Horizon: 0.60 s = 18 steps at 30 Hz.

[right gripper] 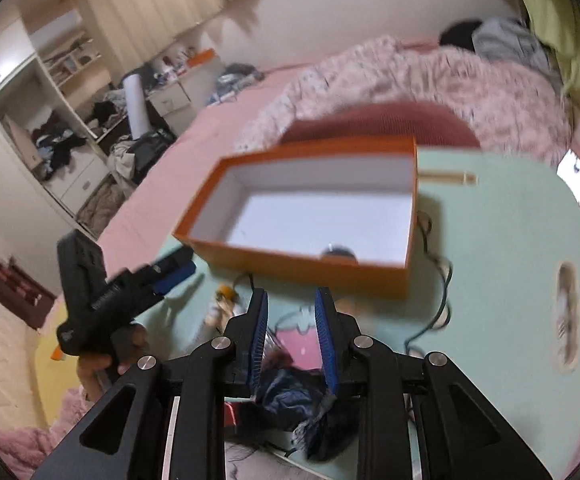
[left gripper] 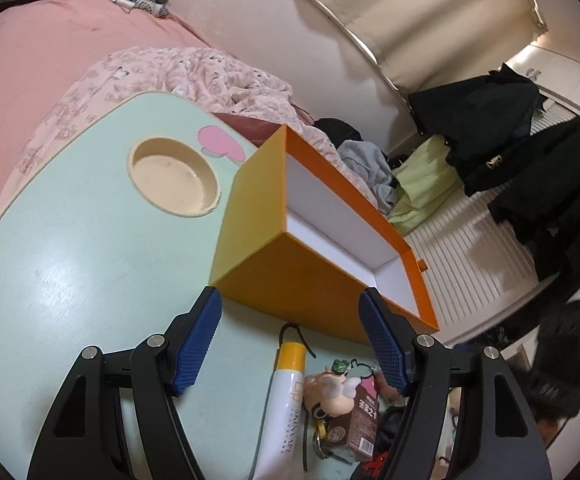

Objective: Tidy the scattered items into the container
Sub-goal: 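Grasp the brown plush in the box with the right gripper, place it on the table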

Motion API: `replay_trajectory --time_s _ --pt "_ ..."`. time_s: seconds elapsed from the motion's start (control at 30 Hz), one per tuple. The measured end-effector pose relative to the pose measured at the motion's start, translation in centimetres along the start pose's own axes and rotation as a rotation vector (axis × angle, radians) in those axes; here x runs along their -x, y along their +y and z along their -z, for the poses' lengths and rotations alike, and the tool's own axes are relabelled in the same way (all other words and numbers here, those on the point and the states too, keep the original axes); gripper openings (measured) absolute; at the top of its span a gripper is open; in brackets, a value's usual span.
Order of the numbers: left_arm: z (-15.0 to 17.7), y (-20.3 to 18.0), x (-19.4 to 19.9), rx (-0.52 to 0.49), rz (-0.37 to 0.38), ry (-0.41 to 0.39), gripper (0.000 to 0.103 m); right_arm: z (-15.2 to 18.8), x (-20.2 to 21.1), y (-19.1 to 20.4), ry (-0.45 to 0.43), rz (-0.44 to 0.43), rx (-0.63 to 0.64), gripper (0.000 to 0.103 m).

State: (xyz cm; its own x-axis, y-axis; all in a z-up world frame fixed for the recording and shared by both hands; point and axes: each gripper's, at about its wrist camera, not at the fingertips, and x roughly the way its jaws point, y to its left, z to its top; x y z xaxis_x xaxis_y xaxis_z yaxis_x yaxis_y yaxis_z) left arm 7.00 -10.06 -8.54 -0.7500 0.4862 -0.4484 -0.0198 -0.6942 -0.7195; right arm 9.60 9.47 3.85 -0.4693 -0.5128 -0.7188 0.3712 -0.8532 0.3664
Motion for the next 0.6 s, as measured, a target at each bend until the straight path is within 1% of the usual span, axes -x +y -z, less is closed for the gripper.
replay_trajectory --time_s 0.1,0.17,0.2,0.27,0.3,0.33,0.37,0.4,0.43,0.5,0.53,0.6 --pt "0.2 0.3 -0.2 0.015 -0.003 0.015 0.071 0.5 -1.0 -0.8 -0.012 0.010 -0.022 0.024" --pt "0.2 0.3 -0.2 0.014 -0.005 0.016 0.071 0.9 -0.8 -1.0 -0.067 0.006 -0.036 0.024" --pt "0.2 0.3 -0.2 0.010 -0.004 0.016 0.071 1.3 -0.4 -1.3 -0.114 -0.001 -0.048 0.026" --pt "0.3 0.3 -0.2 0.008 -0.004 0.015 0.071 1.9 0.7 -1.4 -0.202 -0.005 -0.069 0.042" --pt "0.3 0.3 -0.2 0.010 -0.004 0.015 0.071 2.3 1.3 -1.6 -0.238 0.000 -0.077 0.057" --pt "0.3 0.3 -0.1 0.011 -0.002 0.014 0.071 2.8 2.0 -1.6 -0.296 0.006 -0.089 0.068" --pt "0.3 0.3 -0.1 0.011 -0.002 0.013 0.071 3.5 2.7 -1.6 -0.357 0.012 -0.102 0.073" --pt "0.3 0.3 0.0 0.010 -0.001 0.011 0.071 4.0 3.1 -1.7 -0.395 0.017 -0.115 0.085" --pt "0.3 0.2 0.1 0.008 -0.001 0.007 0.071 4.6 3.5 -1.8 -0.429 0.023 -0.132 0.091" --pt "0.3 0.0 0.6 -0.002 -0.002 -0.015 0.071 5.9 4.2 -1.8 -0.489 0.032 -0.146 0.091" --pt "0.3 -0.2 1.1 -0.012 -0.006 -0.042 0.071 6.2 4.4 -1.7 -0.503 0.036 -0.145 0.091" --pt "0.0 -1.3 2.6 -0.050 -0.013 -0.120 0.071 6.6 4.8 -1.7 -0.517 0.056 -0.150 0.091"
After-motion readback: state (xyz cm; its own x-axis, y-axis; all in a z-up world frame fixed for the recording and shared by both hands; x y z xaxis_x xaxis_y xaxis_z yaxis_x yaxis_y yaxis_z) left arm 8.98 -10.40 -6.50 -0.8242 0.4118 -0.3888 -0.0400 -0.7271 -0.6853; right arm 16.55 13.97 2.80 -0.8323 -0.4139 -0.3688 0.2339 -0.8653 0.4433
